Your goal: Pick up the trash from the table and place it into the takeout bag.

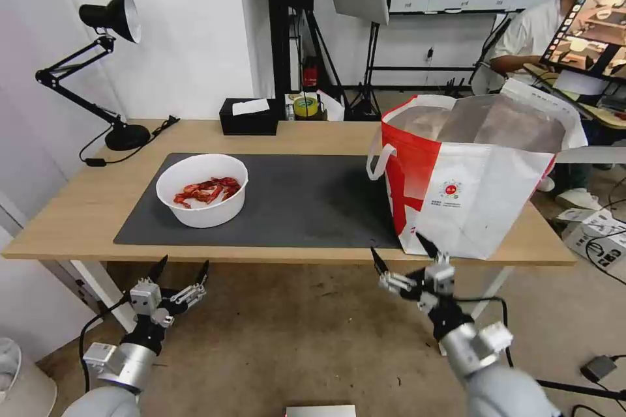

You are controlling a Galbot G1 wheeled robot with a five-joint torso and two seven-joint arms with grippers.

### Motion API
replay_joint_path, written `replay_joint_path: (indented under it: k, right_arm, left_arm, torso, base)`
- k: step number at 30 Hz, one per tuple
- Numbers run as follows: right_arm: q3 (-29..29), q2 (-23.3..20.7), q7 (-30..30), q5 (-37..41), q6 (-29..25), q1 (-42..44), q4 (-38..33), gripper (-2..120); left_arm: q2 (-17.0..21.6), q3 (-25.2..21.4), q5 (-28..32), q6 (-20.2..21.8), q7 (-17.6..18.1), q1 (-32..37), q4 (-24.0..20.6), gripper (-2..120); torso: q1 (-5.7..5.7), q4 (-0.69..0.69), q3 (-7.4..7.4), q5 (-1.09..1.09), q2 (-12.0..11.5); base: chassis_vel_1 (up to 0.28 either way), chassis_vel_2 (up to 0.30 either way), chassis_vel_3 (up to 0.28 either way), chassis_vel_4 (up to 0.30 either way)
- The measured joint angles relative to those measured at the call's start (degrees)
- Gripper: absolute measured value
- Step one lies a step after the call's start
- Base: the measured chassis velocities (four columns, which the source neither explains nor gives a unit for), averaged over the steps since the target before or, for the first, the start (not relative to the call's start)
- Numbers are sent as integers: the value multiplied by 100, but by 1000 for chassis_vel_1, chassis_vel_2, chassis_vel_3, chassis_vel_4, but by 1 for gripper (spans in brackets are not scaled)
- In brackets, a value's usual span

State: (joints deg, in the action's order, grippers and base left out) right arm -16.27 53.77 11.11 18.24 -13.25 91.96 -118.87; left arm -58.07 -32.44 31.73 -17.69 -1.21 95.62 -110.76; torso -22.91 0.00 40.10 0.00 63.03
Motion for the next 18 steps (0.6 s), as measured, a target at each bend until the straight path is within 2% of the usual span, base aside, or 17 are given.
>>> replay_joint_path:
  k: [10,18]
  right_arm:
    - [17,164,80,-16,-146,58,255,100]
    - [18,109,83,-117,-392,-37,286,100]
  left_arm:
    - [-13,-7,-17,-39,-14,34,13,100]
    - [-59,14,-30,-40,-16,39,7,100]
  torso:
    - [0,0,0,0,-1]
    - [0,0,0,0,0]
  base:
    - [0,0,0,0]
    - [0,0,0,0]
